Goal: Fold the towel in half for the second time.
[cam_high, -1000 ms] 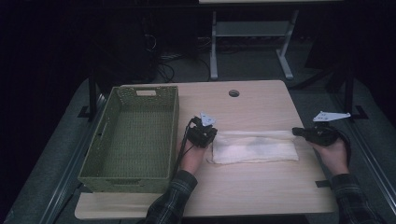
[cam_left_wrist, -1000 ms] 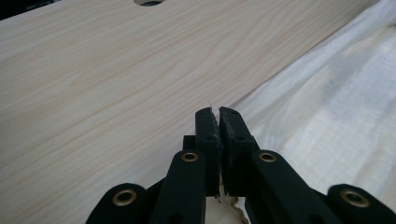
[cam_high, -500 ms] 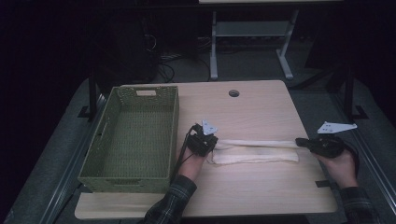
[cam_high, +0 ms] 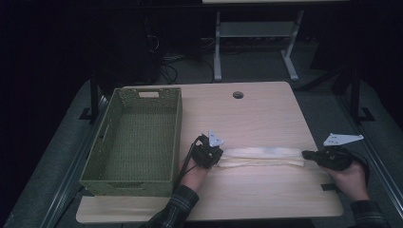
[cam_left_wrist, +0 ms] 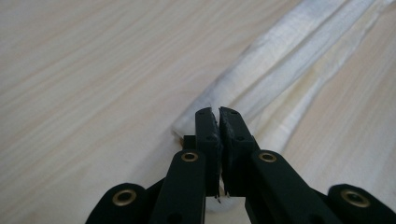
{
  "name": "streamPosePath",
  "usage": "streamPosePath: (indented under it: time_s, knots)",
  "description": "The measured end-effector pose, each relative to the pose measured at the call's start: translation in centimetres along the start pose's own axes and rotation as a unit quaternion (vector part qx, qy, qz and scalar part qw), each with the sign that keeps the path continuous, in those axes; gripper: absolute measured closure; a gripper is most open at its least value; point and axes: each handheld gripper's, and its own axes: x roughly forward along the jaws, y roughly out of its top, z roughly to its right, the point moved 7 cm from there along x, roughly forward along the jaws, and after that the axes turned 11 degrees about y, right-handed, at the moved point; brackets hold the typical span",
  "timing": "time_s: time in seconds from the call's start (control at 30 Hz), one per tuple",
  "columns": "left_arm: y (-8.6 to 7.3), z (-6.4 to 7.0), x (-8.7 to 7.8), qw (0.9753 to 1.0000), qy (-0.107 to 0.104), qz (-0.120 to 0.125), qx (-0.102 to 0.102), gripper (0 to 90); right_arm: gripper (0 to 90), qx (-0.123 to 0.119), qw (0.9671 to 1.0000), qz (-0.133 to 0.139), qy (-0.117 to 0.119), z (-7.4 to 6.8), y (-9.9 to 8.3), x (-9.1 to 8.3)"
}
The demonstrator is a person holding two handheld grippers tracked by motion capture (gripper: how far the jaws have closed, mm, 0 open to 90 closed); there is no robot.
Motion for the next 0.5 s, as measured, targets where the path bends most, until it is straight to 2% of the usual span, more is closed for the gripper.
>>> streamPosePath:
  time_s: [0.03, 0.27, 0.37, 0.4, 0.5]
  knots:
    - [-0.2, 0.0, 0.0, 0.9999, -0.001, -0.005, 0.009, 86.5, 87.3, 0.0, 1.0, -0.001, 0.001, -0.1, -0.1, 0.0]
    - [-1.0, 0.5, 0.4, 0.9996, -0.007, -0.023, 0.011, 84.5, 85.8, 0.003, 0.9999, -0.013, 0.01, -0.7, -0.9, 0.2]
    - [-0.6, 0.4, 0.0, 0.9999, -0.009, -0.014, 0.001, 76.4, 75.6, 0.007, 0.9999, -0.006, 0.012, -0.8, -0.8, -0.2]
    - [-0.4, 0.4, -0.2, 0.9998, -0.014, -0.007, -0.009, 73.1, 72.5, 0.013, 0.9998, -0.002, 0.017, -0.9, -0.7, -0.4]
    - [0.1, 0.1, -0.8, 0.9998, -0.014, 0.006, -0.014, 65.8, 69.0, 0.008, 0.9997, 0.013, 0.016, -1.1, -0.2, -1.0]
